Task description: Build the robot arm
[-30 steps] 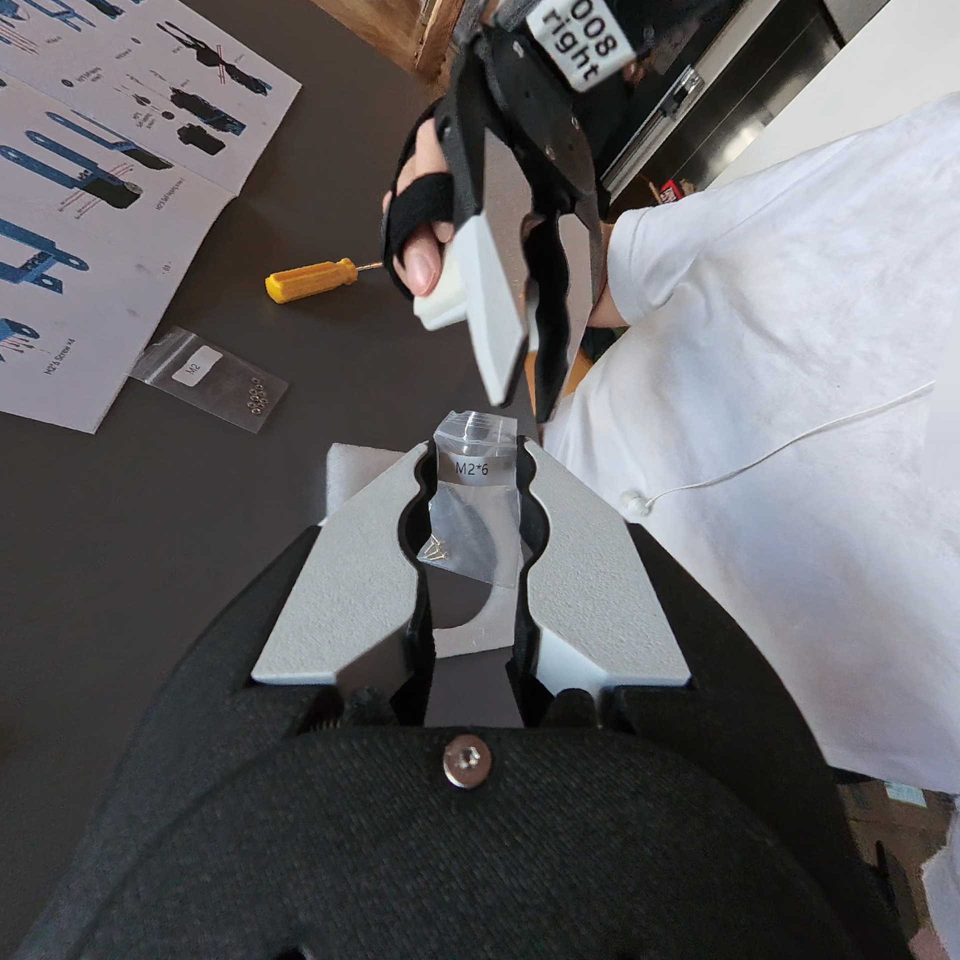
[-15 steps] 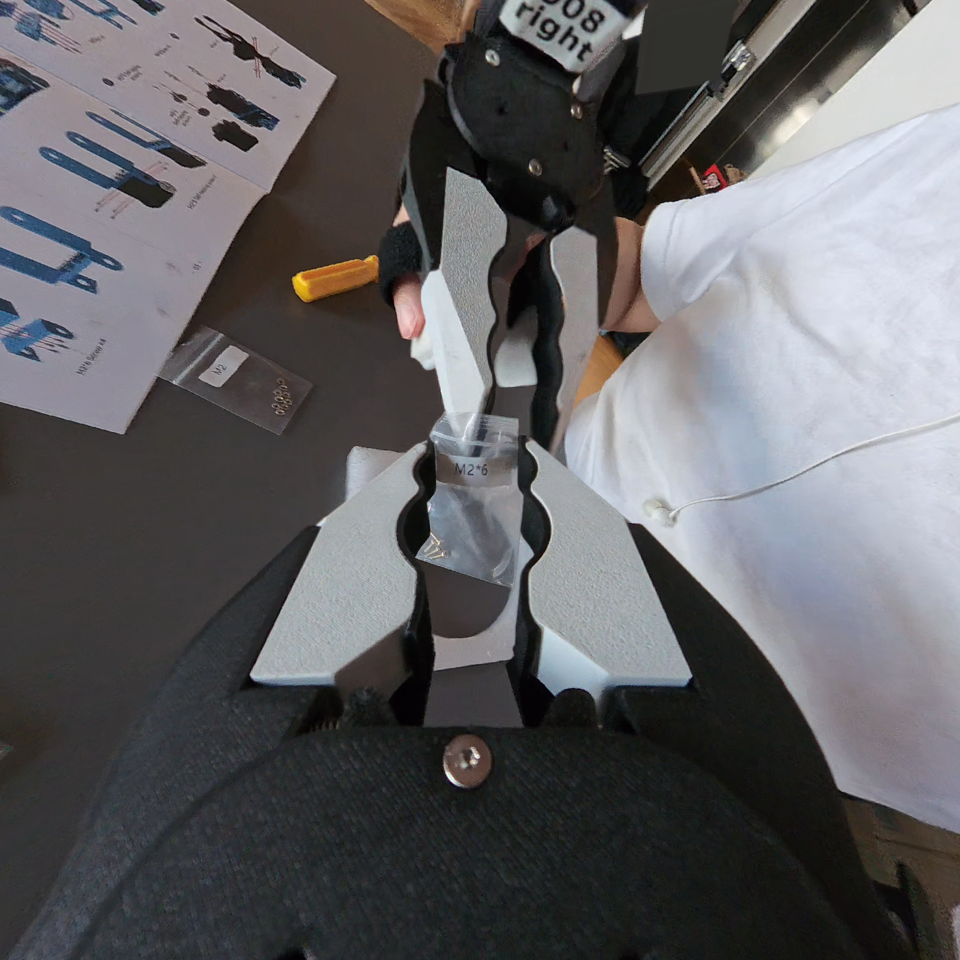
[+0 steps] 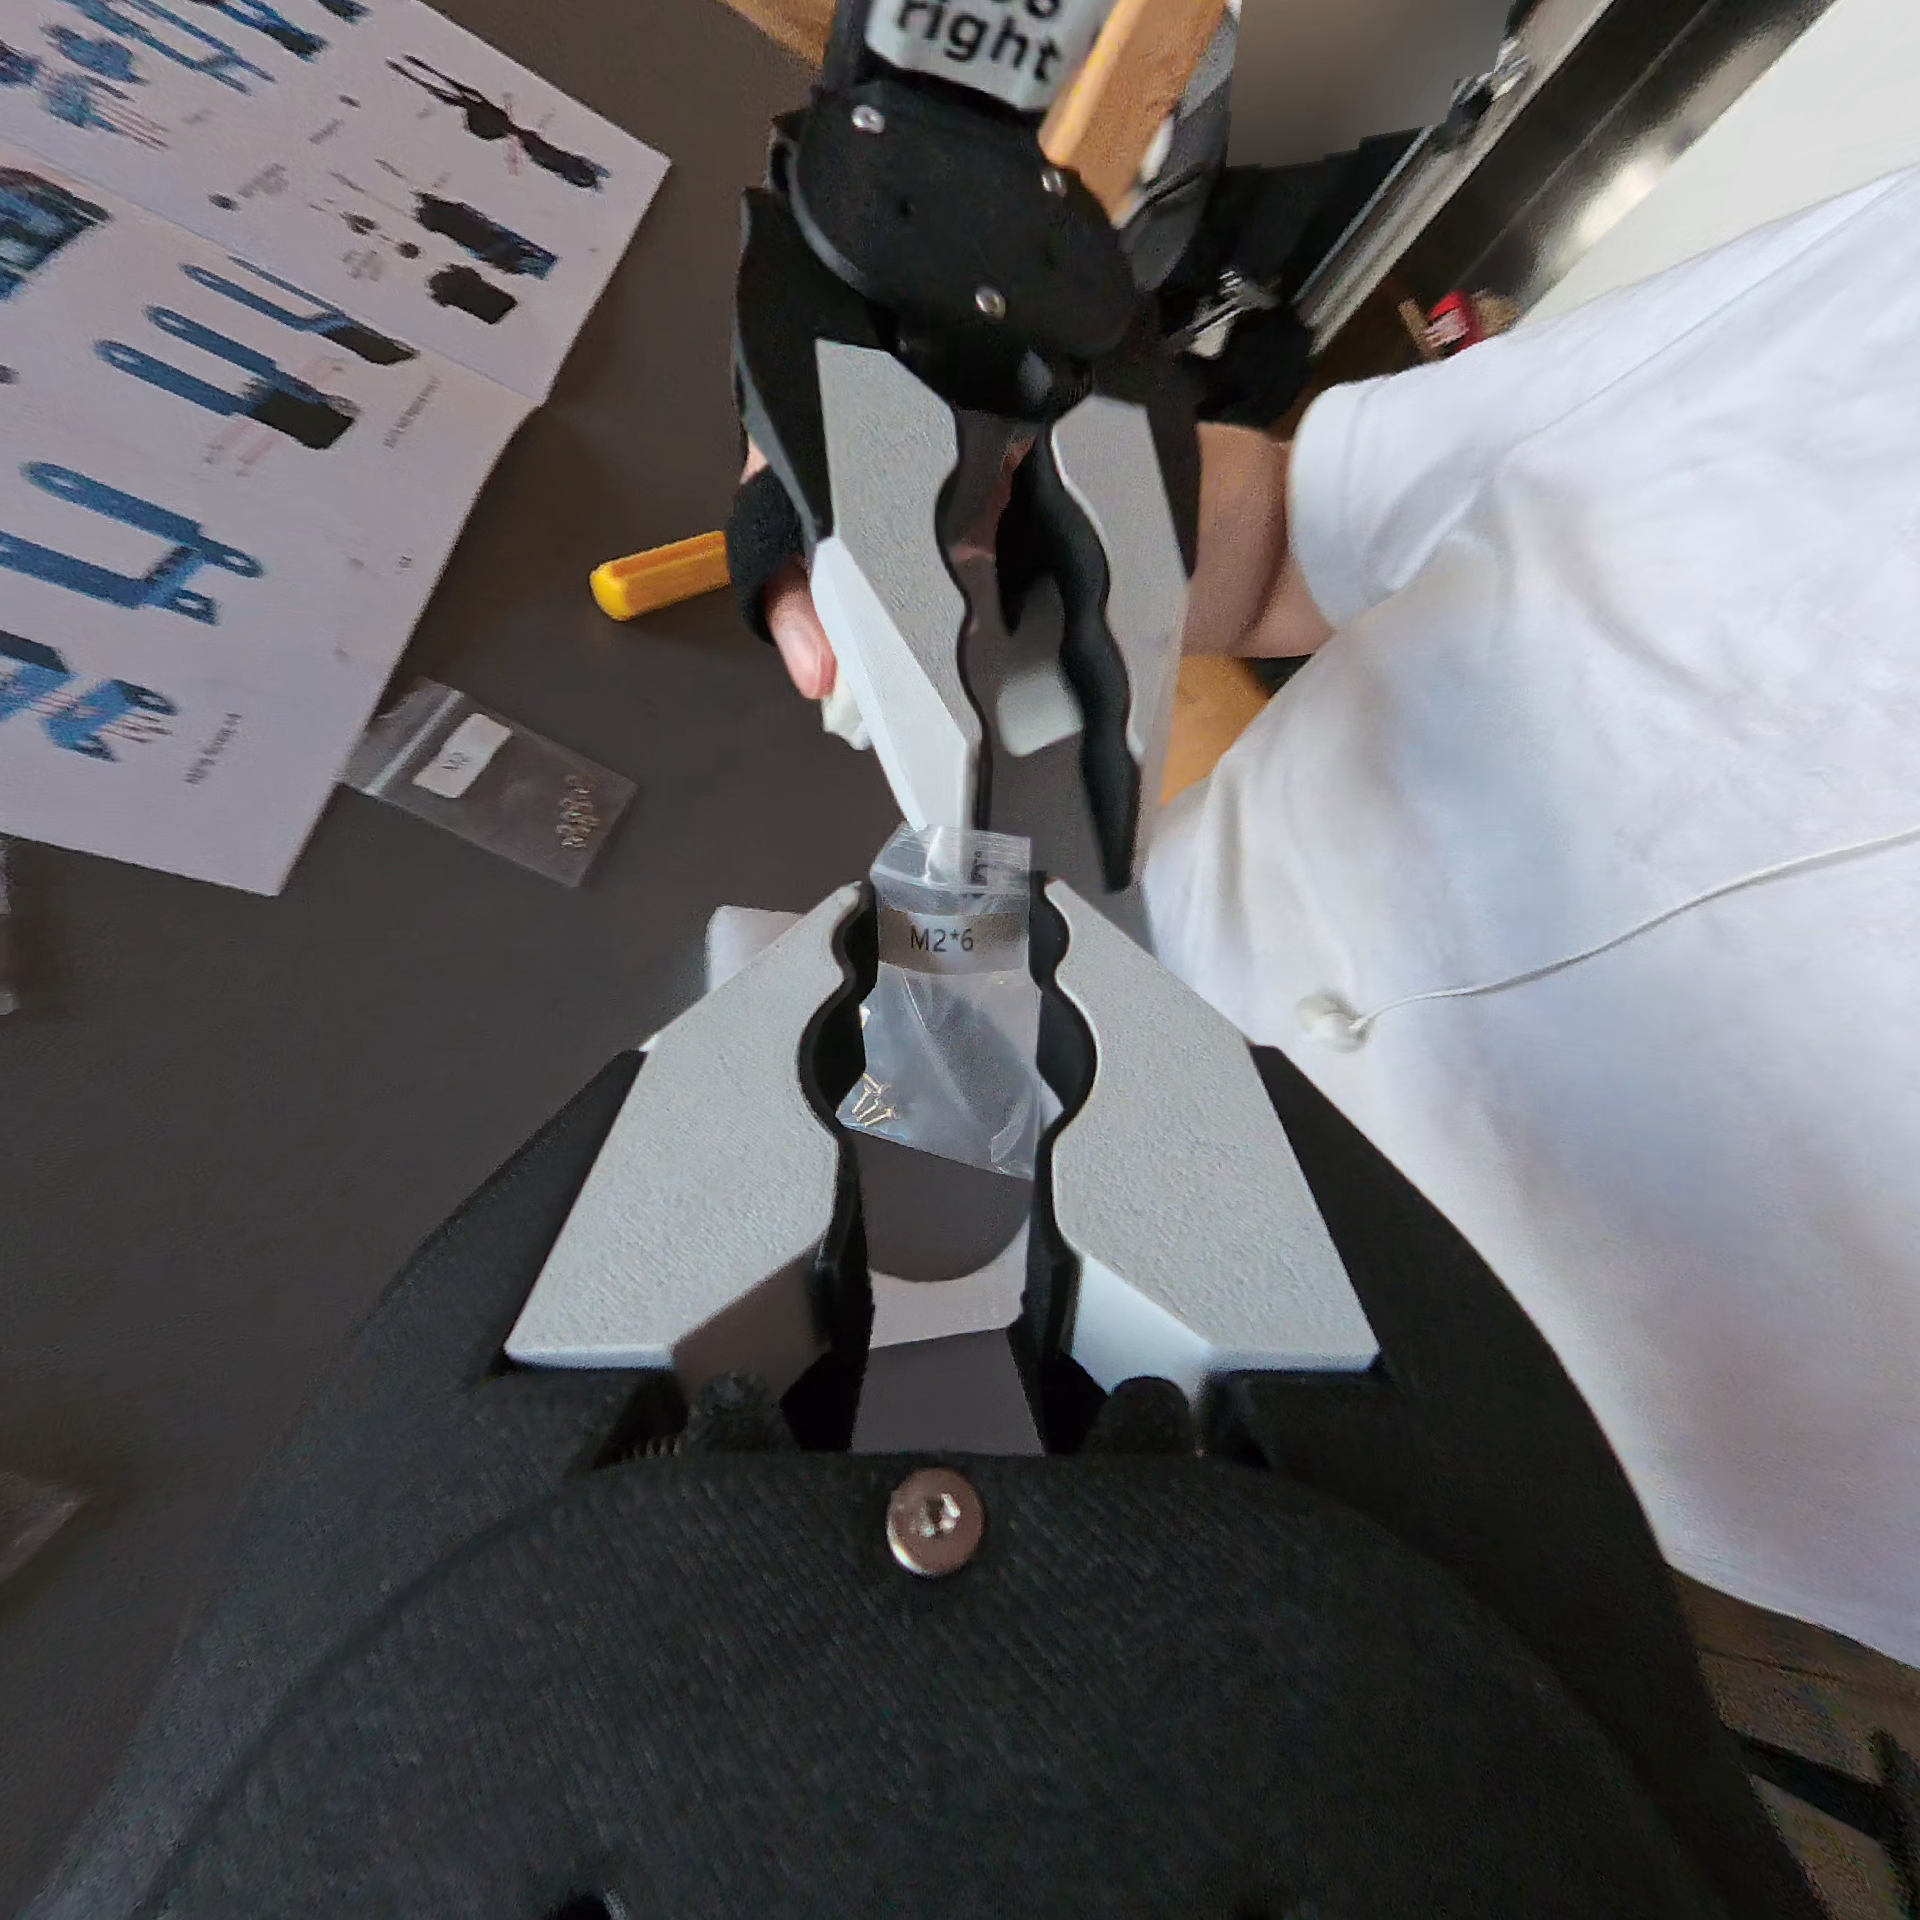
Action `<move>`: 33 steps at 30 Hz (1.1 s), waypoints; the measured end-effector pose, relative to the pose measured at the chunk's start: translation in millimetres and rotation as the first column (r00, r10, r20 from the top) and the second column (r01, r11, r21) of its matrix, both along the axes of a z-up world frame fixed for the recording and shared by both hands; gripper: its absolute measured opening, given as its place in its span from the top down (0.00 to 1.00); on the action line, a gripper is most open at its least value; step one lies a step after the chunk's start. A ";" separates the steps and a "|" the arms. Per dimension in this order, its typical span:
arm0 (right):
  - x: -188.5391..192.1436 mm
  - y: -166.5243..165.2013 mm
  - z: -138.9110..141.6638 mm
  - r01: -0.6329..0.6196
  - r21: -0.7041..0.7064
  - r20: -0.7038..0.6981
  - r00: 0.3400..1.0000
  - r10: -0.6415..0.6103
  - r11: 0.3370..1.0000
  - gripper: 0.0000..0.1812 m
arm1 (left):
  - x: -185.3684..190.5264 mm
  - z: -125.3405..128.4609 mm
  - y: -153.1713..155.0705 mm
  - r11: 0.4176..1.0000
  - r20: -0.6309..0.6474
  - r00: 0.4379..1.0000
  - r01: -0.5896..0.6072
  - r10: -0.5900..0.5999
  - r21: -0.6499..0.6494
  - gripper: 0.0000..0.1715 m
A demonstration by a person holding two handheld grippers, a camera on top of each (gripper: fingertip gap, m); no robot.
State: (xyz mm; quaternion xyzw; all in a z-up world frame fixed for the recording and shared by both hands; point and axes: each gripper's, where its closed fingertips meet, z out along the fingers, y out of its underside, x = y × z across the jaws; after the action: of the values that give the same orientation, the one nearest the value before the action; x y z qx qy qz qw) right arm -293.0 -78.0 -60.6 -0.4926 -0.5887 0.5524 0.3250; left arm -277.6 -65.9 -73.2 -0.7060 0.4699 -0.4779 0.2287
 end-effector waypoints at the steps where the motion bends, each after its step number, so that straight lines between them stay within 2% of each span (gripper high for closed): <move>1: 0.3 4.4 5.6 0.006 -0.122 -0.017 1.000 -0.009 0.992 0.85 | -1.0 -1.9 3.1 0.999 -0.028 0.999 -0.021 0.022 0.042 0.84; 3: 0.9 15.1 16.2 0.017 -0.343 -0.054 0.998 -0.038 0.939 0.82 | -2.4 -4.4 9.8 0.990 -0.073 0.994 -0.070 0.079 0.123 0.84; 6: -1.5 31.4 10.9 0.119 -0.481 0.003 0.991 -0.134 0.869 0.87 | -4.2 -11.7 16.1 0.965 -0.143 0.977 -0.123 0.158 0.231 0.84; 12: -0.2 39.9 0.0 0.283 -0.508 0.157 0.959 -0.235 0.813 0.88 | -9.7 -29.0 27.2 0.909 -0.233 0.924 -0.208 0.304 0.361 0.83; 16: 3.3 43.9 -16.4 0.351 -0.529 0.256 0.934 -0.249 0.773 0.90 | -9.7 -32.7 28.8 0.896 -0.227 0.915 -0.232 0.332 0.378 0.83; 21: -6.3 36.0 -30.7 0.303 -0.635 0.286 0.947 -0.148 0.710 0.88 | -11.4 -36.9 33.9 0.869 -0.265 0.893 -0.223 0.364 0.442 0.83; 27: -16.4 42.3 -34.2 0.324 -0.662 0.286 0.943 -0.171 0.676 0.89 | -14.0 -46.3 34.2 0.833 -0.346 0.853 -0.168 0.391 0.527 0.82; 29: -18.0 39.6 -37.7 0.321 -0.648 0.299 0.941 -0.158 0.690 0.99 | -12.4 -45.1 31.4 0.836 -0.334 0.857 -0.179 0.391 0.519 0.82; 31: -18.7 37.4 -39.9 0.322 -0.661 0.300 0.941 -0.155 0.678 1.00 | -13.7 -45.3 26.9 0.849 -0.329 0.859 -0.202 0.393 0.488 0.80; 33: -18.4 33.8 -40.6 0.306 -0.694 0.288 0.947 -0.139 0.652 1.00 | -18.8 -44.8 20.2 0.864 -0.309 0.863 -0.243 0.400 0.440 0.72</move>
State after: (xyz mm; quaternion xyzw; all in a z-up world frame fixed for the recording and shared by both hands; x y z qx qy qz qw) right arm -311.4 -44.2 -101.1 -0.7049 -0.2846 0.6414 0.1033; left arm -296.4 -45.7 -118.1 -0.7969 0.4637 -0.1796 0.3431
